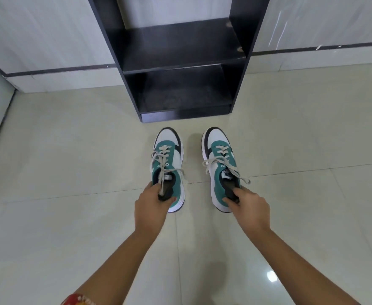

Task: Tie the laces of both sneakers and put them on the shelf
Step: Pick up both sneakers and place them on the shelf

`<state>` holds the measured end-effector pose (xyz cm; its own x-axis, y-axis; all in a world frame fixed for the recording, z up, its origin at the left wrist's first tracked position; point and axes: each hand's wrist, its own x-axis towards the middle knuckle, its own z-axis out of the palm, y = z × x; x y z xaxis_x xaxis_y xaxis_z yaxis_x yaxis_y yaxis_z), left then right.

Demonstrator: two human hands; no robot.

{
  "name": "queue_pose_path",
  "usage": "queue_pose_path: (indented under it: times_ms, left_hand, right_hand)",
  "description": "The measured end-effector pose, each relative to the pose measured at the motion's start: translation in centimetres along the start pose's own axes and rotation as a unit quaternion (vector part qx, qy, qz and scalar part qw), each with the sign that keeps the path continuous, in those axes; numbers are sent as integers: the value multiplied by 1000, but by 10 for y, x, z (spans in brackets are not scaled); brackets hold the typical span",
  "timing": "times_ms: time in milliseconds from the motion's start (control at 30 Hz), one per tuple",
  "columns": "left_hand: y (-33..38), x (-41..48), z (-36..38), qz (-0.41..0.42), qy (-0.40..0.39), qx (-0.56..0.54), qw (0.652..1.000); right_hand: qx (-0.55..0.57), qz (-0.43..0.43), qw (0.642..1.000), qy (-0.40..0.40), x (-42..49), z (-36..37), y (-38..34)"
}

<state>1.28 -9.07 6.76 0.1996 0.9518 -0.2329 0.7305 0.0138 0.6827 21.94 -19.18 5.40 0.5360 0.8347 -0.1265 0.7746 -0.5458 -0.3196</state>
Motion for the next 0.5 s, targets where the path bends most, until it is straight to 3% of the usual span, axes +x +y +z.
queue_pose_path:
  times_ms: [300, 500]
  left_hand:
    - [180, -55, -171, 40, 41, -36, 998]
    - [313, -60, -290, 41, 52, -32, 997]
  right_hand:
    - [7, -6, 1000, 22, -26, -255, -98]
    - [32, -39, 998, 25, 4, -419, -180]
